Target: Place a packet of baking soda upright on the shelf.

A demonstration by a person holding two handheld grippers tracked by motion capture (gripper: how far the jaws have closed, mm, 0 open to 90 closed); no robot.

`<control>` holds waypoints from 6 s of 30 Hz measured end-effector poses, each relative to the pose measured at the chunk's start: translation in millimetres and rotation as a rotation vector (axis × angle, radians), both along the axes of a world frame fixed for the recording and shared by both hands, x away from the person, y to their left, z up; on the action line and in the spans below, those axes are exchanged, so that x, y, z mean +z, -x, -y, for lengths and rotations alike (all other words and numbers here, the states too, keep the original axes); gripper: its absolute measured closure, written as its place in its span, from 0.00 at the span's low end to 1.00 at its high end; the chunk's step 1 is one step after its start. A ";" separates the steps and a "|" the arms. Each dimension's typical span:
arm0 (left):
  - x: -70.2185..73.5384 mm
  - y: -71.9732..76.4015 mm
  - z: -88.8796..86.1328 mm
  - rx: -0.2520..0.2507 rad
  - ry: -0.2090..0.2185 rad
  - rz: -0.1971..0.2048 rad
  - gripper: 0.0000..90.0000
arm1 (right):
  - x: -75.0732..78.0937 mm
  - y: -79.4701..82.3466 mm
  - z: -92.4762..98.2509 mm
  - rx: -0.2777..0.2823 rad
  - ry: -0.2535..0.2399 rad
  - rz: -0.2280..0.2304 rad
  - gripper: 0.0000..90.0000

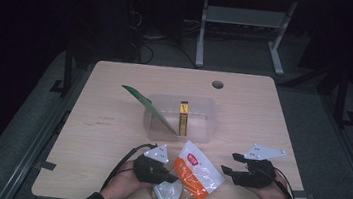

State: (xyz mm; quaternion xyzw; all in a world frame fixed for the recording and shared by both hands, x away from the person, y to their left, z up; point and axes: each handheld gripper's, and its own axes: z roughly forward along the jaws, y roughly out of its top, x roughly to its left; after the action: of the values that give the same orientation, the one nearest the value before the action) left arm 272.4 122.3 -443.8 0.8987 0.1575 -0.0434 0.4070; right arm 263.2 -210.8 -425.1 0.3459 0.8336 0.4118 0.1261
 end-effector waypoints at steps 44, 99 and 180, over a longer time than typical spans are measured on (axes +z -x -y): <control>73.1 13.3 -74.4 0.172 0.280 0.172 0.99 | 10.9 4.3 -36.7 0.304 -0.359 -0.004 0.26; 54.9 9.5 -57.2 0.192 0.206 0.156 0.99 | 25.2 -5.7 -101.3 0.537 -0.488 -0.023 1.00; 5.5 -2.1 -100.3 0.300 0.014 0.087 0.20 | 86.9 -42.3 4.3 0.271 -0.384 0.173 1.00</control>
State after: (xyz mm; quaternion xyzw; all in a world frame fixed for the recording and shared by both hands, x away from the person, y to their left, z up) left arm 274.4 222.6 -438.3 0.8632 0.2718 0.0558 0.4218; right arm 305.5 -215.1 -338.2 0.2121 0.7648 0.6040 0.0726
